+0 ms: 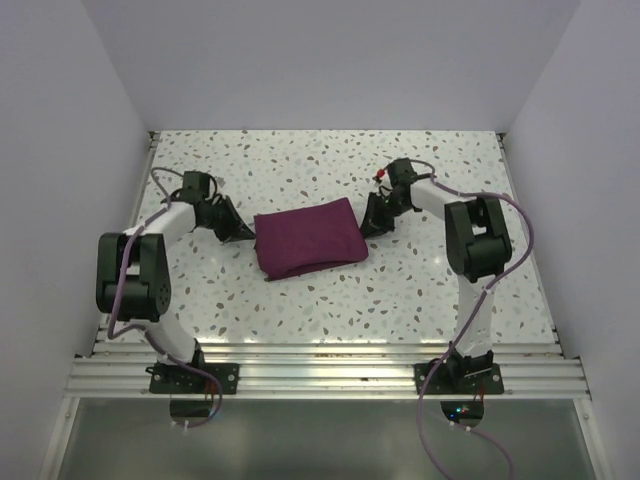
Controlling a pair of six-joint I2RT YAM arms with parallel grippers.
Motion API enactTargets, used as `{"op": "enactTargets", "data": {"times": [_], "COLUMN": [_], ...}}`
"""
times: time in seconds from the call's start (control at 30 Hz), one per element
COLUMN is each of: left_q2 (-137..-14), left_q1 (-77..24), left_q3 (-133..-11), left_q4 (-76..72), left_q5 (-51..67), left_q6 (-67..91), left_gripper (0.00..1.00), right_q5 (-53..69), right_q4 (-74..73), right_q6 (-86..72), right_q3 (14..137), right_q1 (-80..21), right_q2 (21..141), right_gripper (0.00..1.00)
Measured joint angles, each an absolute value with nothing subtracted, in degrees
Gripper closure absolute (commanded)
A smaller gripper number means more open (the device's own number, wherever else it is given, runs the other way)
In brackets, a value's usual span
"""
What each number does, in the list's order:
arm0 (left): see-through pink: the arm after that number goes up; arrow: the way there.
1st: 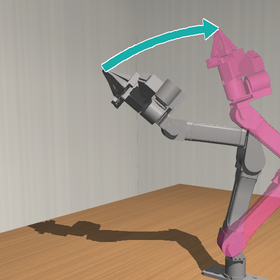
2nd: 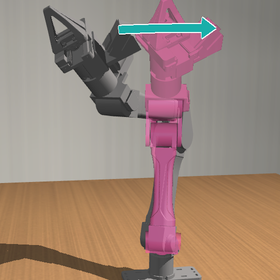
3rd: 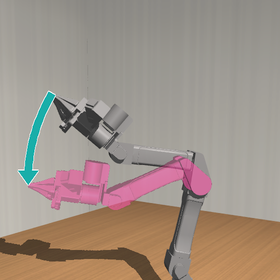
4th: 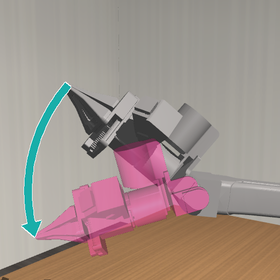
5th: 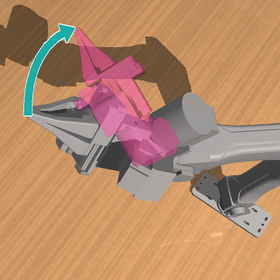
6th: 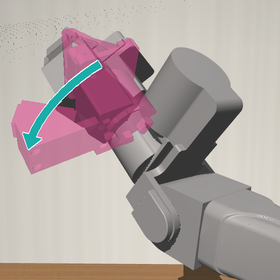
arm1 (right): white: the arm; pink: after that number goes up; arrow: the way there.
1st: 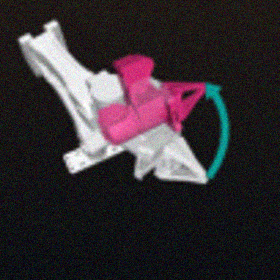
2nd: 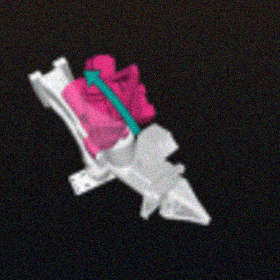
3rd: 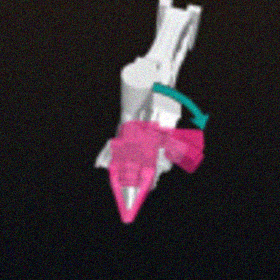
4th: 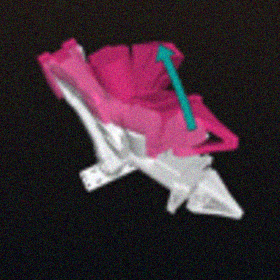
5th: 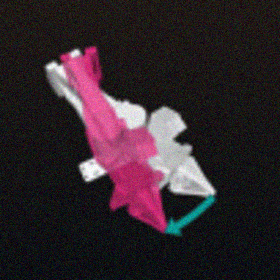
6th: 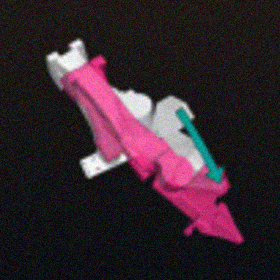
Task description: Prepare the surgical pack
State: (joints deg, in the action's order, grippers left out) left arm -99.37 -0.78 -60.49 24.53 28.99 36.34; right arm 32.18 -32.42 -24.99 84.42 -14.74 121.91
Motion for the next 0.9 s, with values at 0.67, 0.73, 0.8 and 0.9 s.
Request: {"op": "enactTargets", "data": {"times": [0.67, 0.73, 0.8, 0.9], "left_q2": [-66.81, -64.25, -61.54, -57.28], "left_q1": [-0.71, -0.73, -0.73, -0.73], "left_q3": [-40.23, -36.82, -34.46, -31.75], "left_q4": [28.58, 27.55, 26.22, 23.94], "left_q5": [29.74, 31.00, 31.86, 33.12], "left_q6": [38.54, 40.32, 41.89, 44.01], "left_gripper": [0.28, 0.23, 0.21, 0.17], "right_q5": [17.72, 18.17, 19.42, 23.16], "right_q4": [-41.23, -41.21, -40.82, -39.75], "right_q6": [-21.58, -21.61, -21.63, -21.85], "right_q3": [61.47, 59.86, 58.37, 55.72], "right_q1": [-15.99, -16.45, -16.62, -16.60], "right_q2": [86.15, 84.44, 82.76, 79.90], "right_gripper": [0.01, 0.01, 0.01, 0.01]}}
